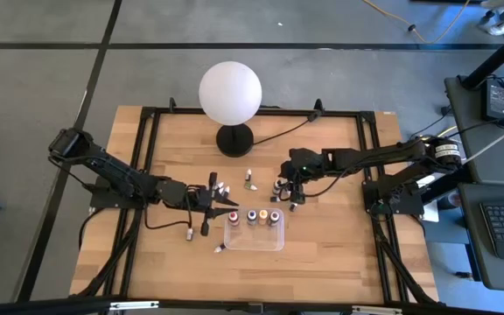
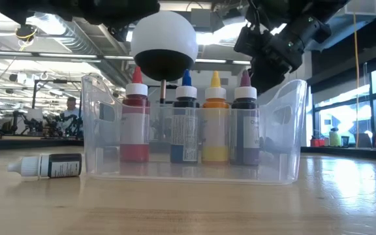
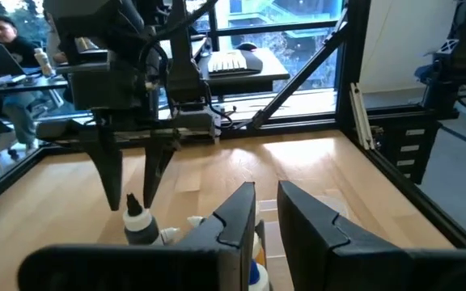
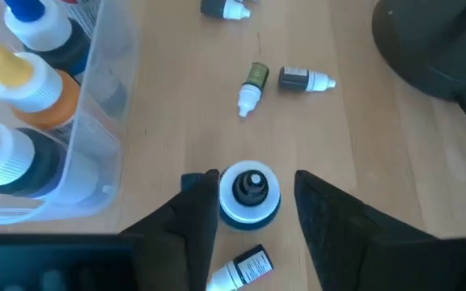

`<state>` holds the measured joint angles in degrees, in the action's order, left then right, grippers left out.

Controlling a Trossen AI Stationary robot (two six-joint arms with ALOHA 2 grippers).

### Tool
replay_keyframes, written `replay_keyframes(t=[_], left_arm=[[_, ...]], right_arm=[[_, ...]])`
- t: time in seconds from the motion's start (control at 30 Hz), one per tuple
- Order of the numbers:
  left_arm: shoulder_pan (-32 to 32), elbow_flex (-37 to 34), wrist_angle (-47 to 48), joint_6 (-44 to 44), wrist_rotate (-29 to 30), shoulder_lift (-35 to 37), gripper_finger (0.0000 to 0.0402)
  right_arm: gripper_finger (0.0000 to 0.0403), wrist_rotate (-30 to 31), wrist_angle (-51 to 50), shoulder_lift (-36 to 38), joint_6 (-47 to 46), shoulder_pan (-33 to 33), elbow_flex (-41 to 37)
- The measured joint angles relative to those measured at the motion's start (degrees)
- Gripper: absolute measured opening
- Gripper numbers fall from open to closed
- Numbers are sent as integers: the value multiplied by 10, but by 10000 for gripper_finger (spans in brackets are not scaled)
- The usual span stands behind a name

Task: Pick & Place food coloring
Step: Put the large black food coloring bottle into the transparent bin

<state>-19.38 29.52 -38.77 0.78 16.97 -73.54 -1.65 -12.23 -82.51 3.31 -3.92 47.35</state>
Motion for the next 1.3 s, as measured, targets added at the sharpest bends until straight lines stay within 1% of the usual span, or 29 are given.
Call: replay_keyframes(t=[0.13,0.43,0.6,0.93,1.03,1.17,1.3], left_arm=[[0,0,0,0,1,0,55],[0,0,2,0,1,0,52],[0,0,4,0,1,0,56],[0,0,4,0,1,0,52],[0,0,4,0,1,0,56],[0,0,4,0,1,0,55],[0,0,5,0,1,-1,52]], right_arm=[[129,-1,3,-12,3,0,1],[83,0,7,-6,17,0,1],[43,0,6,-5,20,0,1],[42,0,-3,-2,30,0,2],[42,13,-55,0,31,0,33],[42,67,-115,5,34,16,108],[42,75,-126,5,34,46,178]])
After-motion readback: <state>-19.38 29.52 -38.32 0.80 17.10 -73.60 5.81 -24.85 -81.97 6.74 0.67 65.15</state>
